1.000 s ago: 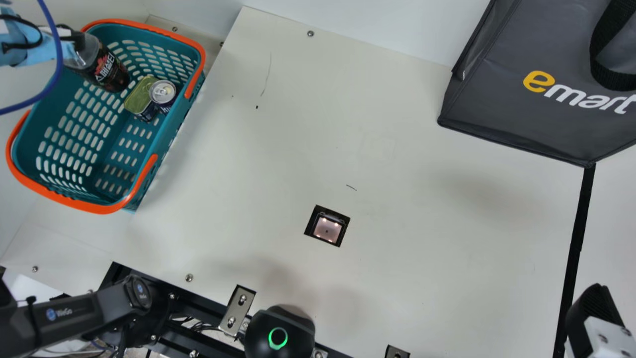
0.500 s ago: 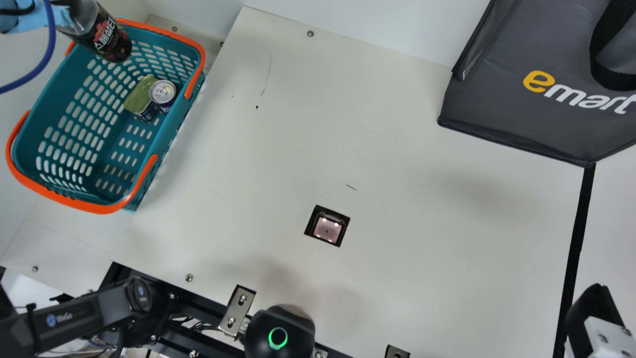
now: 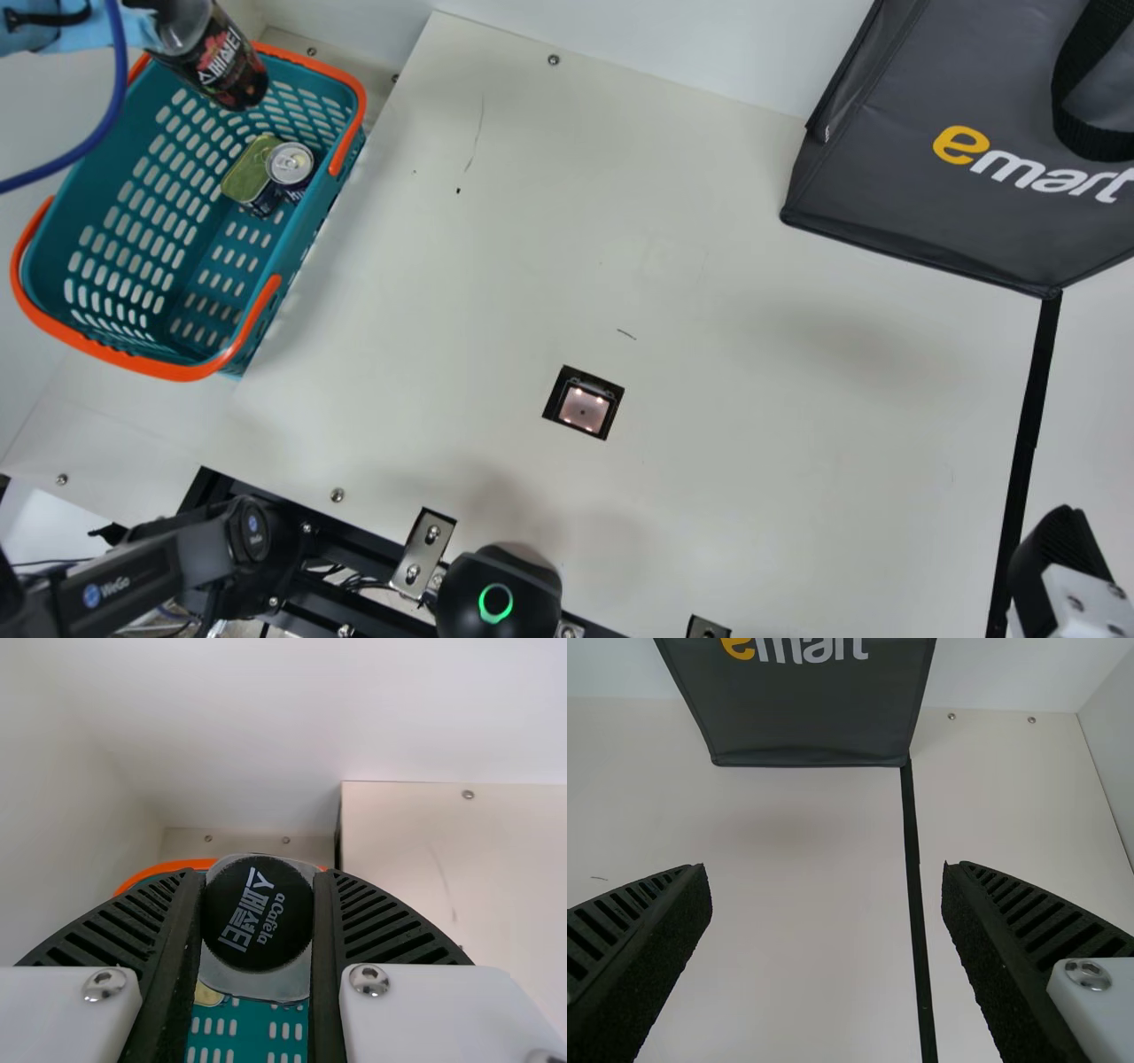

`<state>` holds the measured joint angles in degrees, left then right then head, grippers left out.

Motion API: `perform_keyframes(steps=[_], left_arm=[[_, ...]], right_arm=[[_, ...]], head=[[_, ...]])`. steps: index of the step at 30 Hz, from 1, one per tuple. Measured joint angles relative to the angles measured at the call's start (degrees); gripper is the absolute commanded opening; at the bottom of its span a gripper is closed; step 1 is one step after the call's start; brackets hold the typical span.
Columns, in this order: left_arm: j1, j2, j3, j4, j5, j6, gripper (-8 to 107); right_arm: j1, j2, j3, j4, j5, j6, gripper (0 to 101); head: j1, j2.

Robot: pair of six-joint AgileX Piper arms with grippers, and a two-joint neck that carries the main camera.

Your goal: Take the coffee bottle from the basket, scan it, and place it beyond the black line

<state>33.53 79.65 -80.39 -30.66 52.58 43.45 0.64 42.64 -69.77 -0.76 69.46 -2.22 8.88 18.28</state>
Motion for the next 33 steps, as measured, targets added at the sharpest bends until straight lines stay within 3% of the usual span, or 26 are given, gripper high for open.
perform_keyframes(steps=[33], left_arm=[[-27.51, -8.59, 9.74, 5.68, -2.45, -11.34, 10]], right_arm=[[0.0, 0.0, 0.0, 0.0, 0.0, 0.0, 91]], head=[[0.0, 0.0]])
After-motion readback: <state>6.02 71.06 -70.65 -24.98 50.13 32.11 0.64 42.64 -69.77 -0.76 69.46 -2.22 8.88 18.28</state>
